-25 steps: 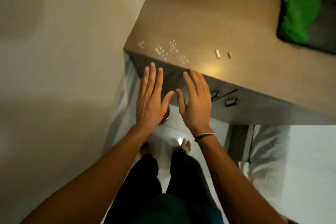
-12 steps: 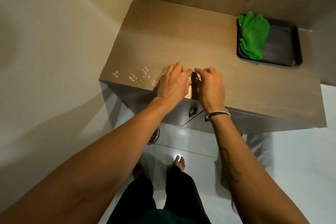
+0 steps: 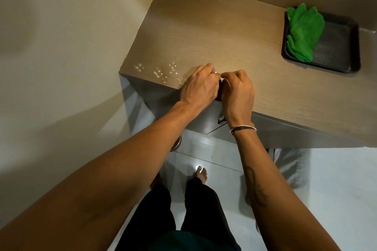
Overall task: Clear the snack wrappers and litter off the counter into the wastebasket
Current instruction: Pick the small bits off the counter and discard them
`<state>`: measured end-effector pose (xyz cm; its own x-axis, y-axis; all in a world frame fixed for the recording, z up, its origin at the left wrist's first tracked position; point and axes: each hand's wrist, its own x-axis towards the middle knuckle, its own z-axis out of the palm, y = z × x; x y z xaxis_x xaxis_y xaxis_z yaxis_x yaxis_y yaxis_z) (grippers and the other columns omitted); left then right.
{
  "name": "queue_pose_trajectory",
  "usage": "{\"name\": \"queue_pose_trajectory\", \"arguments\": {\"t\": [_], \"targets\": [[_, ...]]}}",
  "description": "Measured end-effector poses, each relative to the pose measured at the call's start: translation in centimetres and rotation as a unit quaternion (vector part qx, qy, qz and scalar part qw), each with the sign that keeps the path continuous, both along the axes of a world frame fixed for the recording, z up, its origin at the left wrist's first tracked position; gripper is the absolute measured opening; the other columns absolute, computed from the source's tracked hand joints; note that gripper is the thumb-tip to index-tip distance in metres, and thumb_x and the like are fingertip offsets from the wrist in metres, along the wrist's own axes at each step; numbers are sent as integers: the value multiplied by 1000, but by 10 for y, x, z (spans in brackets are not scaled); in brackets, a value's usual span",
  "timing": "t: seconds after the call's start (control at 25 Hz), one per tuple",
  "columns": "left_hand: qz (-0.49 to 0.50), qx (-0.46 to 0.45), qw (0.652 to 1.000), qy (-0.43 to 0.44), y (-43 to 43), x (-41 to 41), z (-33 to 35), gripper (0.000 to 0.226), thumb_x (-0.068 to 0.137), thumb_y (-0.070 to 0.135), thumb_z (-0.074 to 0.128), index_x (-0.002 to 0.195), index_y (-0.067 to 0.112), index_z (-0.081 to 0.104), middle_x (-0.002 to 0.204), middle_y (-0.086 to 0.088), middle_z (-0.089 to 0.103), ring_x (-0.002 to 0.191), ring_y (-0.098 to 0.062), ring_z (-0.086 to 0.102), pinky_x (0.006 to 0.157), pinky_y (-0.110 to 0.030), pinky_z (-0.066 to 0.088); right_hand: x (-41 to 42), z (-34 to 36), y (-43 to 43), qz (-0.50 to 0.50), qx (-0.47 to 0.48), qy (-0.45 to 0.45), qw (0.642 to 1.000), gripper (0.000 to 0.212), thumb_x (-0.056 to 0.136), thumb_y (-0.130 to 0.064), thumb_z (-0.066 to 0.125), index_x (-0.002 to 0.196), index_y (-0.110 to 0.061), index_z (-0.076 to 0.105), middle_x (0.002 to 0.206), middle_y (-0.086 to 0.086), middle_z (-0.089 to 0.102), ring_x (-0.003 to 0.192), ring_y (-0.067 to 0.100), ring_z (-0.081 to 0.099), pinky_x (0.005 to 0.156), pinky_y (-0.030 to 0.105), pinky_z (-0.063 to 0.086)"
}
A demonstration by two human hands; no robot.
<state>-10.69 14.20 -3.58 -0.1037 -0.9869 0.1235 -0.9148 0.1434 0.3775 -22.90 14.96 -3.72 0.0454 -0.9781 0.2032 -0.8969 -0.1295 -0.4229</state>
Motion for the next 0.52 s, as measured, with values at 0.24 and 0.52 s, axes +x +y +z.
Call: {"name": "queue_pose_trajectory", "arguments": {"t": [0.24, 0.52], "targets": [[12, -17, 999, -24, -12, -1, -2, 13, 100, 15, 64, 108, 9, 72, 115, -11, 64, 109, -25, 62, 84, -38, 61, -4, -3, 7, -52, -9, -34, 998, 23, 97, -6, 67, 119, -6, 74, 114, 15, 69, 100, 32, 66, 75, 33, 47], [11, -38, 999, 17, -3, 7, 7, 15, 91, 1, 66, 105, 7, 66, 101, -12, 71, 95, -27, 67, 79, -35, 55, -20, 0, 10, -32, -17, -29, 999, 22, 98, -5, 67, 119, -6, 74, 115, 13, 69, 102, 31, 66, 82, 37, 53]]}}
